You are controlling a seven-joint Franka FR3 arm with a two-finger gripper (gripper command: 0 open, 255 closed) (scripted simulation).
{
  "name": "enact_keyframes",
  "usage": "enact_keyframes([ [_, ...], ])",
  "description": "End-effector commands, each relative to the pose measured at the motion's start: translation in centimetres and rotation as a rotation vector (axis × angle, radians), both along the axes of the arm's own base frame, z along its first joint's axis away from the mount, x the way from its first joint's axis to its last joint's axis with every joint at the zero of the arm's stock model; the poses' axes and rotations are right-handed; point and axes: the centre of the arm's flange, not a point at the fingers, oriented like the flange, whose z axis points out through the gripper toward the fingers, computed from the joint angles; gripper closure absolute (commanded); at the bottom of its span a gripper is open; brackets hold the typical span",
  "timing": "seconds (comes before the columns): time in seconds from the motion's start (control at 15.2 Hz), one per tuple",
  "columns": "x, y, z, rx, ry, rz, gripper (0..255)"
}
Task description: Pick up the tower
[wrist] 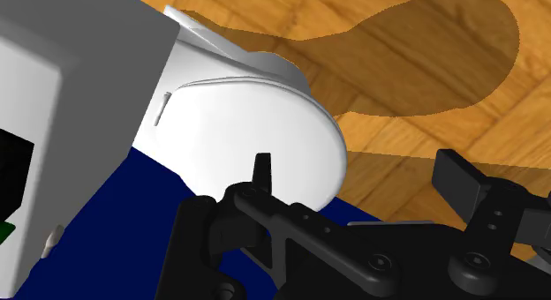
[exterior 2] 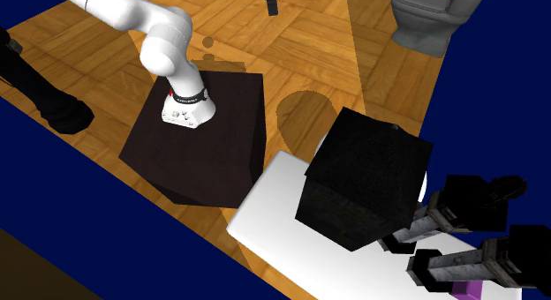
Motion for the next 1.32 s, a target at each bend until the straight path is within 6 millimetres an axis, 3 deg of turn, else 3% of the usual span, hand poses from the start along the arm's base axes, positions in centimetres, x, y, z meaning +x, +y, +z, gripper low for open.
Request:
enact_keyframes([
  [0.0, 0.0, 0.0, 0.0, 0.000, 0.000, 0.000, 0],
  [0.66, 4.2, -10.5, 1.6, 0.011, -0.203, -0.151, 0],
  [1.25, 6.2, -20.3, 3.4, 0.021, -0.386, -0.286, 0],
])
